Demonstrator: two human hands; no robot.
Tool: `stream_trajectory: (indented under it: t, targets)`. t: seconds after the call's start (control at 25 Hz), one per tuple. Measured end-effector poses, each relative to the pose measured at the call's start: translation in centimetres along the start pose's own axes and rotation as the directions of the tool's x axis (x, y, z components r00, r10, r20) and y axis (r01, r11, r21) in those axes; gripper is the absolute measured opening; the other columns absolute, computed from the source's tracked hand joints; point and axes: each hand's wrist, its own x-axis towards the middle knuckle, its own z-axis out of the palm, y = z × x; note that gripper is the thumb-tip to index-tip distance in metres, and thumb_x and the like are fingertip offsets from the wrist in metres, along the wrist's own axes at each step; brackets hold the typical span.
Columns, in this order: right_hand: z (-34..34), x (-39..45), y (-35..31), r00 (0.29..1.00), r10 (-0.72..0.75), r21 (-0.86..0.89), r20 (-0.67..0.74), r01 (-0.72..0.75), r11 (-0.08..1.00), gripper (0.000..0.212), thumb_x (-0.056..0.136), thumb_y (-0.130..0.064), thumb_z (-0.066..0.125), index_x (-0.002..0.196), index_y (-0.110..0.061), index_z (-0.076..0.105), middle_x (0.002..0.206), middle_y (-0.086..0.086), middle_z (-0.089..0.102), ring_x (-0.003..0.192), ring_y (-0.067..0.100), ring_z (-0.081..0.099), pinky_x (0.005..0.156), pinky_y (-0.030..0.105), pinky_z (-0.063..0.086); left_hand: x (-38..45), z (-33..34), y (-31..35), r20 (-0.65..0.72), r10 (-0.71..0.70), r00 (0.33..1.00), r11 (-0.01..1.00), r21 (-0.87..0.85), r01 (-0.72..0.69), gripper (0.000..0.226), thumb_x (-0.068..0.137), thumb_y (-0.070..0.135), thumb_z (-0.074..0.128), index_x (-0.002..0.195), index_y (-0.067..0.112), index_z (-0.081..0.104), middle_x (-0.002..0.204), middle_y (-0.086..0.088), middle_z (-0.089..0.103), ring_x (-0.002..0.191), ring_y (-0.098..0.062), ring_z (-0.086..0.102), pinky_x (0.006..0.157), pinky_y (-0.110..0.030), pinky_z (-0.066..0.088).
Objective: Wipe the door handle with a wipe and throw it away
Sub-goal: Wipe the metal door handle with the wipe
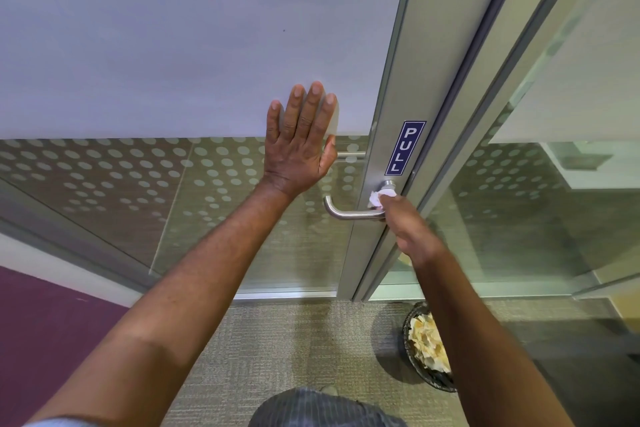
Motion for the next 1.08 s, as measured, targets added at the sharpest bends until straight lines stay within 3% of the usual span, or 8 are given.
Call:
stream_trajectory:
  t: [0.08, 0.16, 0.28, 0.36, 0.44, 0.64, 0.84, 1.08]
  targets:
    - [0.6, 0.4, -0.3, 0.996, -0.037, -0.461, -0.084, -0.006, 0.887, 0.017, 0.101, -0.017, 0.046, 0.099, -0.014, 0.063, 0.102, 0.006, 0.063, 0.099, 0.029, 0.059, 0.096, 0.031, 0.045, 0.0, 0.0, 0.0, -0.002, 0.002, 1.0, 1.0, -0.005, -0.002, 0.089, 0.097, 0.04, 0.052, 0.166, 0.017, 0.0, 0.17, -0.002, -0.028, 0.158, -0.023, -0.024, 0.129, -0.047, -0.016]
    - [0.6, 0.5, -0.3, 0.991, -0.103, -0.557, -0.091, 0.035, 0.83, 0.013, 0.101, -0.021, 0.05, 0.091, -0.018, 0.058, 0.097, 0.003, 0.06, 0.094, 0.028, 0.059, 0.093, 0.037, 0.044, 0.0, 0.0, 0.0, -0.002, 0.011, 1.0, 1.0, -0.018, -0.011, 0.093, 0.098, 0.041, 0.051, 0.165, 0.018, -0.009, 0.17, -0.002, -0.028, 0.158, -0.023, -0.024, 0.129, -0.047, -0.016]
    - [0.0, -0.2, 0.2, 1.0, -0.018, 0.052, -0.009, 0.019, 0.998, 0.022, 0.103, -0.022, 0.051, 0.085, -0.021, 0.063, 0.094, 0.002, 0.065, 0.073, 0.014, 0.049, 0.066, 0.026, 0.038, 0.0, 0.0, 0.1, -0.002, 0.012, 1.0, 1.0, -0.019, -0.012, 0.095, 0.097, 0.041, 0.052, 0.164, 0.019, -0.012, 0.17, -0.001, -0.028, 0.158, -0.023, -0.025, 0.129, -0.047, -0.016]
    - [-0.2, -1.1, 0.7, 0.981, 0.097, 0.581, 0.168, -0.178, 0.794, 0.02, 0.107, -0.03, 0.046, 0.099, -0.025, 0.063, 0.083, -0.003, 0.064, 0.066, 0.009, 0.045, 0.064, 0.024, 0.037, 0.0, 0.2, 0.1, -0.005, 0.008, 1.0, 1.0, -0.003, -0.008, 0.094, 0.096, 0.041, 0.054, 0.166, 0.017, -0.004, 0.171, -0.002, -0.027, 0.158, -0.023, -0.024, 0.129, -0.047, -0.015]
    - [0.0, -1.5, 1.2, 0.962, 0.123, 0.753, 0.244, -0.268, 0.601, 0.025, 0.107, -0.042, 0.043, 0.095, -0.03, 0.061, 0.071, -0.007, 0.055, 0.062, 0.008, 0.045, 0.067, 0.028, 0.037, 0.0, 0.3, 0.0, -0.004, 0.001, 1.0, 1.0, 0.008, -0.001, 0.087, 0.095, 0.041, 0.055, 0.164, 0.013, 0.01, 0.173, -0.003, -0.022, 0.158, -0.023, -0.024, 0.129, -0.048, -0.015]
    - [4.1, -3.6, 1.2, 0.961, 0.265, 0.787, 0.08, -0.224, 0.575, 0.024, 0.108, -0.04, 0.04, 0.101, -0.028, 0.059, 0.089, -0.012, 0.058, 0.078, 0.004, 0.052, 0.093, 0.03, 0.032, 0.0, 0.6, 0.1, -0.014, -0.019, 1.0, 1.0, 0.0, 0.019, 0.078, 0.095, 0.039, 0.054, 0.16, 0.014, 0.021, 0.171, -0.008, 0.008, 0.159, -0.022, -0.021, 0.129, -0.048, -0.012]
    - [7.8, -4.7, 0.7, 0.961, 0.274, 0.666, -0.017, -0.194, 0.72, 0.017, 0.107, -0.025, 0.045, 0.12, -0.029, 0.055, 0.097, -0.015, 0.056, 0.081, 0.005, 0.048, 0.073, 0.025, 0.034, -0.1, 0.5, 0.3, -0.022, -0.015, 1.0, 1.0, -0.012, 0.015, 0.096, 0.096, 0.04, 0.052, 0.165, 0.02, -0.011, 0.171, -0.001, -0.026, 0.159, -0.022, -0.023, 0.129, -0.049, -0.013]
    - [4.5, -2.3, 1.3, 0.96, 0.221, 0.603, -0.17, -0.076, 0.794, 0.017, 0.108, -0.03, 0.045, 0.108, -0.024, 0.061, 0.092, -0.01, 0.06, 0.08, 0.005, 0.053, 0.076, 0.023, 0.04, -0.2, 0.6, 0.2, -0.013, -0.005, 1.0, 1.0, -0.021, 0.005, 0.097, 0.096, 0.04, 0.053, 0.164, 0.019, -0.012, 0.17, -0.001, -0.028, 0.158, -0.023, -0.023, 0.129, -0.048, -0.015]
